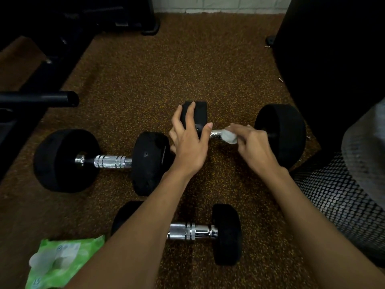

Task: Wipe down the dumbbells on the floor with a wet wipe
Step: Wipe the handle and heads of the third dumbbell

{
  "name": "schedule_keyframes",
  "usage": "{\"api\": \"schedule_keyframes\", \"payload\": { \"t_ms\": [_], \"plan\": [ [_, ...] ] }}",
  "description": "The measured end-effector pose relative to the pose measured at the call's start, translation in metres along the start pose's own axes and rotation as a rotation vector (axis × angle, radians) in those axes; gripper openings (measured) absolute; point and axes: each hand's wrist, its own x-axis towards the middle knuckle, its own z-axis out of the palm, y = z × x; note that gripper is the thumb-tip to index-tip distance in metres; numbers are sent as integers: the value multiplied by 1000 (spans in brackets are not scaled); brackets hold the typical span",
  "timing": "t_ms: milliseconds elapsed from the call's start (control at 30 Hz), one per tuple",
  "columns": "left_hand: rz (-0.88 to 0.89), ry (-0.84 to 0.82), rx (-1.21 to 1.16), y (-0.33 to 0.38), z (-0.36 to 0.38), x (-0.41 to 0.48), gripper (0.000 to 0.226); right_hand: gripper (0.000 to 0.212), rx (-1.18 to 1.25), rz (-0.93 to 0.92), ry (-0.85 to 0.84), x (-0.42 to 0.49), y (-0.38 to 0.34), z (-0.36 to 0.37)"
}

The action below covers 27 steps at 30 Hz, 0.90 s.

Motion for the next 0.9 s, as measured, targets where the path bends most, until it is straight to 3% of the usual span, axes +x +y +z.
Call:
{"api": "schedule_keyframes", "payload": {
  "t_ms": [100, 533, 600, 700, 800, 900],
  "plan": [
    [0, -7, 3, 1, -1, 0, 60, 17, 82, 116, -55, 7, -7, -11],
    [22, 13, -21, -1, 0, -1, 61, 59, 251, 276, -188, 9, -15, -19],
    [22, 9, -23, -1, 0, -1, 61, 49, 241, 240, -155, 7, -11, -15],
    [23, 14, -19, -2, 0, 0, 61, 18, 63, 48, -129, 5, 0, -3],
    [19, 13, -13, -1, 0, 2, 61, 19, -1, 3, -159, 11, 4, -2],
    [14, 6, -10, 0, 0, 3, 61, 22, -14, 97, -246, 32, 0, -12]
  ]
}}
